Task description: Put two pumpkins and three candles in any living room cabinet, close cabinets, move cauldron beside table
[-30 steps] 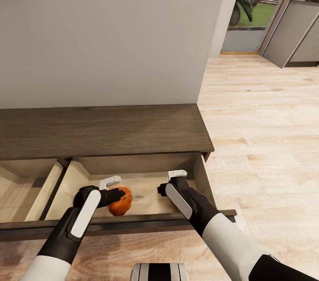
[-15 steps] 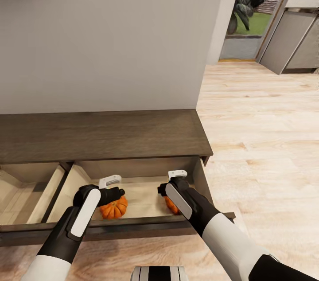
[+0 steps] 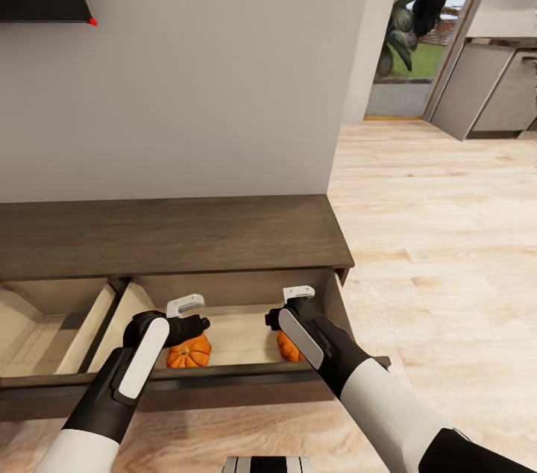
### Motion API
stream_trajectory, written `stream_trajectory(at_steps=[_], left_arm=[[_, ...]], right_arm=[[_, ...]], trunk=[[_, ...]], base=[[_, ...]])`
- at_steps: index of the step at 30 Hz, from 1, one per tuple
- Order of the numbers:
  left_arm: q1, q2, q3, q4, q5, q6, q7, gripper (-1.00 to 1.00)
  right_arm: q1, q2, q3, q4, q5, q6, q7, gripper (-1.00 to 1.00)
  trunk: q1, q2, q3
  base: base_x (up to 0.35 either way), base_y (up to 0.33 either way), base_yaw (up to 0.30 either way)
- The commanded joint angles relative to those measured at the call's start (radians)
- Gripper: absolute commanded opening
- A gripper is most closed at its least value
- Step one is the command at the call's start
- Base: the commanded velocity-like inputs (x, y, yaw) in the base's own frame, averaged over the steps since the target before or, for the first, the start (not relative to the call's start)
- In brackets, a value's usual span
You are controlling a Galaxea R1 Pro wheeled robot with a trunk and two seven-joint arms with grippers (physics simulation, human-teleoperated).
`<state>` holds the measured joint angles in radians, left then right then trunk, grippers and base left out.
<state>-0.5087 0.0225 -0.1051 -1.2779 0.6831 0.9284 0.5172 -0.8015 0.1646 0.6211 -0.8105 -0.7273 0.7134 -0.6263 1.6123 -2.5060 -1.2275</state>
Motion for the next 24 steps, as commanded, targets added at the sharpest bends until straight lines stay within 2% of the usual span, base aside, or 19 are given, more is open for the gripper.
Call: stream_trajectory(at_steps=[1, 10, 16, 24], left_arm=[[-0.001, 0.001, -0.002, -0.001, 0.010, 0.001, 0.010, 1.00], [-0.001, 0.000, -0.002, -0.001, 0.011, 0.002, 0.009, 1.00], [-0.001, -0.001, -0.002, -0.001, 0.011, 0.003, 0.009, 1.00], [-0.001, -0.001, -0.002, -0.001, 0.011, 0.004, 0.009, 1.00]], right_arm=[[-0.001, 0.000, 0.003, -0.001, -0.011, 0.000, -0.010, 1.00], [-0.001, 0.000, 0.003, -0.001, -0.011, 0.000, -0.010, 1.00], [-0.001, 0.000, 0.003, -0.001, -0.011, 0.000, -0.010, 1.00], [-0.001, 0.000, 0.003, -0.001, -0.011, 0.000, -0.012, 1.00]], trunk=[[-0.001, 0.000, 0.003], [-0.005, 0.002, 0.038], [-0.007, 0.003, 0.061], [-0.011, 0.005, 0.092]], base=[[0.000, 0.000, 0.000], [-0.001, 0.000, 0.000], [-0.144, 0.020, 0.000], [-0.017, 0.003, 0.000]])
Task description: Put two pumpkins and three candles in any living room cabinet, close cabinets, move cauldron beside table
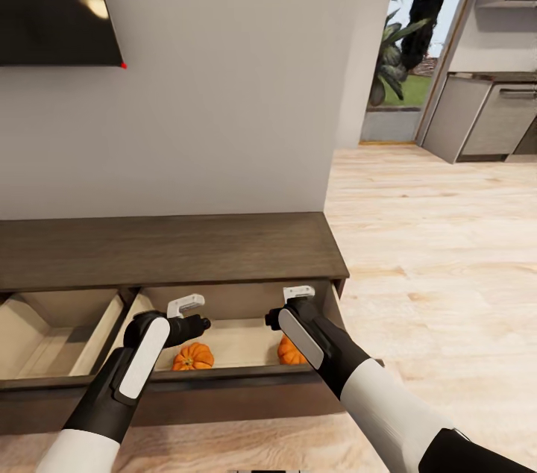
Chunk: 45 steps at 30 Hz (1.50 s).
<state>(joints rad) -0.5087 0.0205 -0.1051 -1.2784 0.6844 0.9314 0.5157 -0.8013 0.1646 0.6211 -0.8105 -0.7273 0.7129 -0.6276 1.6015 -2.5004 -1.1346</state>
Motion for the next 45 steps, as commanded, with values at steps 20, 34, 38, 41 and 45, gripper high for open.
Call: stream_trajectory(at_steps=[20, 34, 38, 41, 45], left_arm=[[-0.001, -0.031, -0.004, -0.001, 0.006, 0.004, 0.011, 1.00], [-0.001, -0.031, -0.004, -0.001, 0.006, 0.003, 0.010, 1.00], [-0.001, -0.031, -0.004, -0.001, 0.006, 0.003, 0.010, 1.00], [-0.001, -0.031, -0.004, -0.001, 0.006, 0.003, 0.010, 1.00], [-0.001, -0.031, -0.004, -0.001, 0.006, 0.003, 0.010, 1.00]], right_arm=[[-0.001, 0.000, 0.003, -0.012, -0.011, 0.008, -0.011, 1.00], [-0.001, 0.000, 0.003, -0.015, -0.011, 0.007, -0.011, 1.00], [-0.001, 0.000, 0.003, -0.015, -0.011, 0.007, -0.011, 1.00], [-0.001, 0.000, 0.003, -0.015, -0.011, 0.007, -0.011, 1.00], [-0.001, 0.000, 0.003, -0.015, -0.011, 0.007, -0.011, 1.00]], trunk=[[-0.067, 0.119, 0.064], [-0.120, 0.217, 0.108], [-0.136, 0.245, 0.120], [-0.147, 0.266, 0.130], [-0.162, 0.294, 0.142]], base=[[-0.040, 0.000, 0.000], [-0.080, 0.005, 0.000], [-0.003, 0.000, 0.000], [-0.040, 0.000, 0.000], [-0.240, 0.044, 0.000]])
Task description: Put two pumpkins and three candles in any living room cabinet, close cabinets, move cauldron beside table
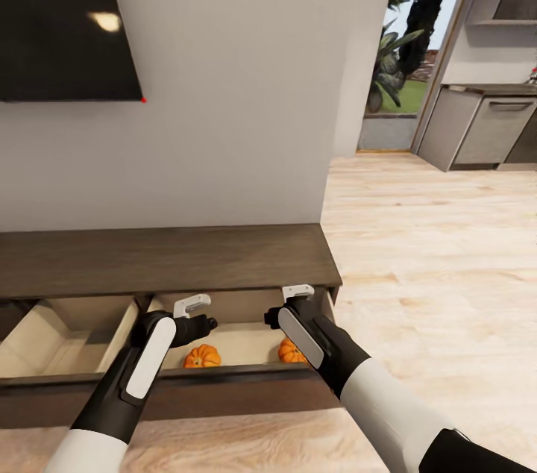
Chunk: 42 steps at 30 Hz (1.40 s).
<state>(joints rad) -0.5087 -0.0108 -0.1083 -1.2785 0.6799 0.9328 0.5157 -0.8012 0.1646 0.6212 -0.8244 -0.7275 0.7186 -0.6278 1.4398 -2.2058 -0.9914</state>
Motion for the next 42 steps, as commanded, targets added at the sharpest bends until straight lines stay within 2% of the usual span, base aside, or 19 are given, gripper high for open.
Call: stream_trajectory(at_steps=[1, 28, 42], left_arm=[[-0.001, 0.000, -0.001, -0.001, 0.010, 0.002, 0.010, 1.00], [-0.001, 0.000, -0.001, -0.001, 0.010, 0.002, 0.010, 1.00], [-0.001, 0.000, 0.001, -0.016, 0.012, 0.003, 0.009, 1.00]], right_arm=[[-0.001, 0.000, 0.003, -0.001, -0.010, 0.001, -0.010, 1.00], [-0.001, 0.000, 0.003, -0.001, -0.010, 0.000, -0.010, 1.00], [-0.001, 0.000, 0.003, -0.001, -0.010, 0.000, -0.010, 1.00]], trunk=[[-0.005, 0.007, 0.002], [-0.108, 0.196, 0.087], [-0.108, 0.196, 0.087]], base=[[-0.292, 0.073, 0.000], [-0.306, 0.077, 0.000], [-0.313, 0.002, 0.000]])
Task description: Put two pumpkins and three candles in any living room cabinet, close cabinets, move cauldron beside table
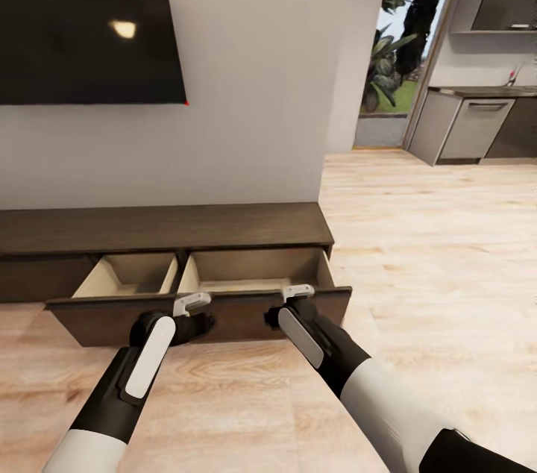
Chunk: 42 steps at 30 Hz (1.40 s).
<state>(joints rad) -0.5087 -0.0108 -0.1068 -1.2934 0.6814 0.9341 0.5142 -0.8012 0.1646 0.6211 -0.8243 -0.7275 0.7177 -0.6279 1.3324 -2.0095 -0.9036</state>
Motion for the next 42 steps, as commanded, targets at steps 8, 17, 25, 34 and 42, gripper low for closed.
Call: stream_trajectory(at_steps=[8, 17, 25, 34, 42], left_arm=[[-0.001, 0.000, -0.001, -0.001, 0.010, 0.000, 0.010, 1.00], [-0.001, 0.000, -0.002, -0.001, 0.008, -0.007, 0.012, 1.00], [-0.001, 0.001, -0.002, -0.006, -0.002, -0.011, 0.015, 1.00], [0.000, 0.005, -0.016, -0.005, -0.007, -0.066, 0.015, 1.00], [0.001, 0.012, -0.018, 0.002, -0.060, -0.133, 0.015, 1.00]], right_arm=[[-0.001, 0.000, 0.003, -0.001, -0.010, 0.000, -0.010, 1.00], [-0.001, 0.000, 0.003, -0.001, -0.010, -0.001, -0.009, 1.00], [-0.001, 0.000, 0.003, -0.001, -0.010, -0.004, -0.008, 1.00], [-0.001, -0.006, 0.003, -0.001, -0.002, -0.014, -0.008, 1.00], [0.000, -0.012, 0.031, 0.000, 0.008, -0.070, -0.007, 1.00]], trunk=[[0.015, -0.028, -0.013], [0.049, -0.091, -0.042], [0.080, -0.147, -0.067], [0.114, -0.210, -0.095], [0.145, -0.266, -0.120]], base=[[-0.226, 0.000, 0.000], [-0.024, 0.000, 0.000], [0.000, 0.000, 0.000], [0.000, 0.000, 0.000], [0.000, 0.000, 0.000]])
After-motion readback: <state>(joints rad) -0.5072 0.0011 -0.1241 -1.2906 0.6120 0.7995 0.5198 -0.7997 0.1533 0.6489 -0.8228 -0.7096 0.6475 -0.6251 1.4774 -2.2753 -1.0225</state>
